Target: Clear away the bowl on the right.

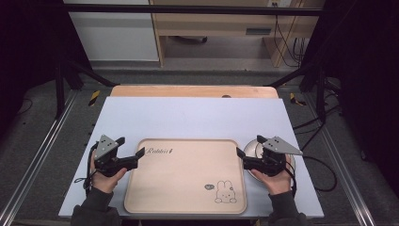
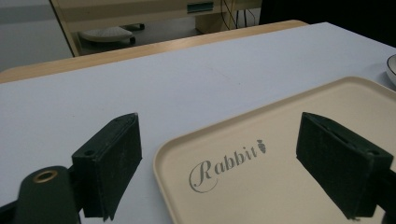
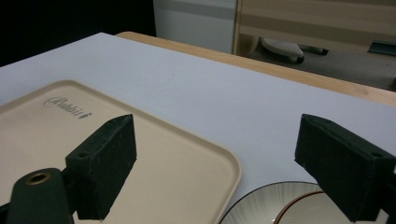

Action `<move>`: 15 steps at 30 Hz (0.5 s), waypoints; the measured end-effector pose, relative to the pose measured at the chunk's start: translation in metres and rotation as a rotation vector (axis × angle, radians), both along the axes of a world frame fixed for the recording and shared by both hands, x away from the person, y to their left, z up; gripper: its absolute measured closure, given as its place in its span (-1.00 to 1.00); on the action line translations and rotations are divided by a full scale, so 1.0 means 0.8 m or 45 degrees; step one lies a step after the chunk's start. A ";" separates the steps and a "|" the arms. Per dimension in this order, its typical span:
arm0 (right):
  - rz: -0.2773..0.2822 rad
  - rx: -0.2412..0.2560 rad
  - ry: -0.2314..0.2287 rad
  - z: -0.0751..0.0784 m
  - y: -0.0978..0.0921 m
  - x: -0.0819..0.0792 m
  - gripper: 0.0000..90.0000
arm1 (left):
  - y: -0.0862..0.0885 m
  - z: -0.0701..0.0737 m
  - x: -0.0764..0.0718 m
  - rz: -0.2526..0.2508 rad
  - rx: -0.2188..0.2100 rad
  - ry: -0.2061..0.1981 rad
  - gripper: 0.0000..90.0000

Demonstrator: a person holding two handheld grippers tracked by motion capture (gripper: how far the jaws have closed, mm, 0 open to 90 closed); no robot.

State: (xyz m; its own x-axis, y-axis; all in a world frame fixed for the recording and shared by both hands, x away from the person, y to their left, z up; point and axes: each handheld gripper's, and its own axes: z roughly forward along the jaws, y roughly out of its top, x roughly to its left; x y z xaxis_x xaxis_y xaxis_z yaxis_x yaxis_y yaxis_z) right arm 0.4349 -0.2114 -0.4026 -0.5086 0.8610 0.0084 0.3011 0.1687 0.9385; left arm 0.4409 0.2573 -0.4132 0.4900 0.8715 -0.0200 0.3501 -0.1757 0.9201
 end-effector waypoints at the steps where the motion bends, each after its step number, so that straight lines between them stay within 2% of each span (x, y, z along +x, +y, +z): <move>1: 0.001 -0.007 -0.003 0.001 -0.002 0.000 -0.71 | 0.000 0.000 0.000 0.001 -0.003 -0.001 -0.69; 15: -0.060 0.006 -0.001 0.009 -0.023 -0.003 -0.71 | 0.001 0.000 0.000 0.001 -0.002 0.002 -0.69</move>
State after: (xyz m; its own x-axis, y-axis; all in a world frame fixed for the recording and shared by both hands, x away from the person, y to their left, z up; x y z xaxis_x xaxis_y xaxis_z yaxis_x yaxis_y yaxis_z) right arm 0.4322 -0.2295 -0.3955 -0.4672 0.8841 0.0122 0.3079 0.1497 0.9395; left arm 0.4412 0.2579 -0.4134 0.4895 0.8717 -0.0221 0.3517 -0.1741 0.9198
